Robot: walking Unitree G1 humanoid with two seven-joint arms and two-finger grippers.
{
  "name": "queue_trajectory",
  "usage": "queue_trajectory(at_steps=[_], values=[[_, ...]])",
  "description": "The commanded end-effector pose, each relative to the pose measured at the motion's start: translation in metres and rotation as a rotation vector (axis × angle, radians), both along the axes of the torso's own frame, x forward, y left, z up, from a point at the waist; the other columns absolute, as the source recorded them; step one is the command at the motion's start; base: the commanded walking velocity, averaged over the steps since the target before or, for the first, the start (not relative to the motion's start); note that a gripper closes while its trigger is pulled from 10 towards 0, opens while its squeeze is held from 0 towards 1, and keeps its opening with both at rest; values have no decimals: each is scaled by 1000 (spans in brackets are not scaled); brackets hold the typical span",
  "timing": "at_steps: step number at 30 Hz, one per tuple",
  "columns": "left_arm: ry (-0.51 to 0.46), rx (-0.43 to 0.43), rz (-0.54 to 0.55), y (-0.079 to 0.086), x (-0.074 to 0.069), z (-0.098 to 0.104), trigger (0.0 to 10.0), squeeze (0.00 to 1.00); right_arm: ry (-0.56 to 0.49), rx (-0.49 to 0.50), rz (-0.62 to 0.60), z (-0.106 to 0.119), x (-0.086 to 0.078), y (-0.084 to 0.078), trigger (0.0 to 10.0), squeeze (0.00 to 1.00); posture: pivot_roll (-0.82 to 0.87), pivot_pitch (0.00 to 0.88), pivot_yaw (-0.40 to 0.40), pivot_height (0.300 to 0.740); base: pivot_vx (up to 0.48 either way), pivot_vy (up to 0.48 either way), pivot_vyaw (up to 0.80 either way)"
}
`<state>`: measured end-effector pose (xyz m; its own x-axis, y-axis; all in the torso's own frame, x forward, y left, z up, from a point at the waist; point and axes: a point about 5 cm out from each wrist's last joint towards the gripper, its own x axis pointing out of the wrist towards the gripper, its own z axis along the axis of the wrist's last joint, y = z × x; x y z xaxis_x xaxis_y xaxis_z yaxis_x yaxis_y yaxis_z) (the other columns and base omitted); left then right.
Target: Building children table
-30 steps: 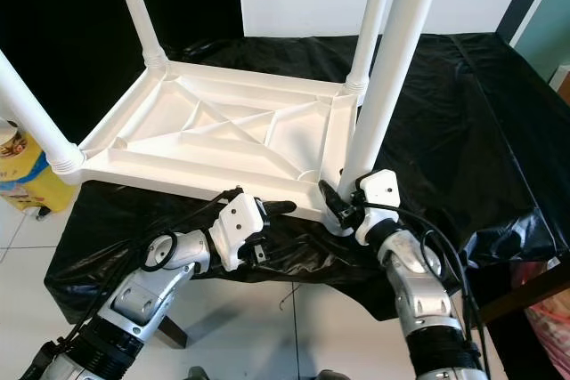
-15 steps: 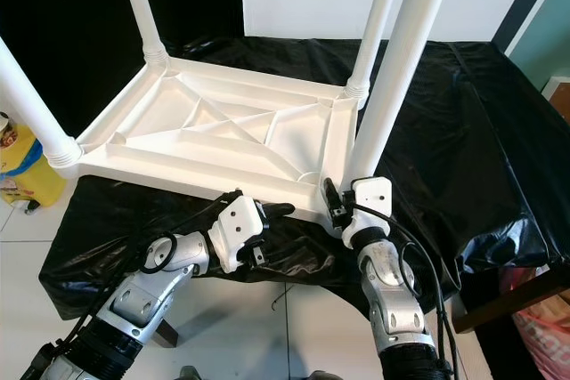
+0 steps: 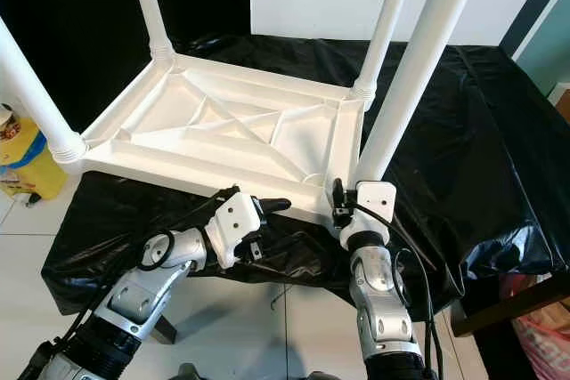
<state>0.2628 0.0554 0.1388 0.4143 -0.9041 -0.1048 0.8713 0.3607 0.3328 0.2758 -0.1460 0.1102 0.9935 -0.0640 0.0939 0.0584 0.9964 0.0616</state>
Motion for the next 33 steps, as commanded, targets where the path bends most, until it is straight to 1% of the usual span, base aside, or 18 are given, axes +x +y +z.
queue_trajectory(at_steps=[1, 6, 7, 10, 11, 12, 15, 17, 20, 22, 24, 25, 28, 29, 30, 31, 33], values=[[-26, -6, 25, -1, 1, 3, 10000, 0, 67, -5, -37, -13, -5, -7, 10000, 0, -20, 47, -89, 740, 0, 0, 0], [-32, -3, 28, 0, 3, 4, 10000, 0, 44, -19, -35, -8, -5, -8, 10000, 0, -21, 49, -89, 740, 0, 0, 0], [-34, -2, 30, 0, 4, 4, 10000, 0, 34, -24, -23, -6, -5, -9, 10000, 769, -22, 49, -87, 740, 0, 0, 0], [-34, -1, 31, 1, 4, 4, 10000, 0, 25, -30, -15, -5, -4, -10, 10000, 769, -21, 49, -88, 740, 0, 0, 0], [-35, 1, 32, 1, 5, 5, 10000, 0, 12, -37, 4, -2, -3, -11, 10000, 1000, -20, 51, -85, 740, 0, 0, 0], [-35, 1, 32, 1, 5, 5, 10000, 0, 12, -37, 4, -2, -3, -11, 10000, 1000, -20, 51, -85, 740, 0, 0, 0], [-38, 6, 34, 3, 5, 5, 10000, 0, -20, -46, 67, 4, -2, -15, 10000, 1000, -18, 53, -83, 740, 0, 0, 0], [-39, 6, 34, 3, 5, 5, 10000, 0, -24, -47, 76, 4, -2, -15, 10000, 1000, -18, 53, -83, 740, 0, 0, 0], [-39, 6, 34, 4, 3, 5, 10000, 0, -42, -37, 146, 8, -4, -17, 10000, 1000, -18, 55, -81, 740, 0, 0, 0], [-39, 7, 34, 4, 3, 4, 10000, 0, -48, -35, 168, 9, -4, -18, 10000, 1000, -18, 55, -81, 740, 0, 0, 0], [-39, 8, 36, 4, 3, 4, 10000, 0, -54, -53, 233, 10, -4, -20, 10000, 1000, -20, 57, -78, 740, 0, 0, 0], [-39, 8, 36, 4, 3, 4, 10000, 0, -54, -53, 233, 10, -4, -20, 10000, 1000, -20, 57, -78, 740, 0, 0, 0], [-38, 8, 36, 5, 3, 4, 10000, 0, -53, -89, 309, 12, 0, -24, 10000, 1000, -22, 59, -73, 740, 0, 0, 0], [-38, 11, 34, 5, 3, 4, 10000, 0, -53, -97, 335, 13, 2, -26, 10000, 94, -20, 60, -72, 740, 0, 0, 0], [-38, 14, 32, 5, 3, 4, 10000, 0, -52, -102, 351, 13, 3, -27, 10000, 94, -20, 60, -72, 740, 0, 0, 0], [-38, 16, 31, 5, 2, 4, 10000, 0, -51, -111, 375, 14, 5, -28, 10000, 0, -20, 61, -69, 740, 0, 0, 0], [-38, 17, 31, 5, 3, 4, 10000, 0, -52, -127, 413, 15, 7, -28, 10000, 0, -17, 62, -69, 740, 0, 0, 0]])
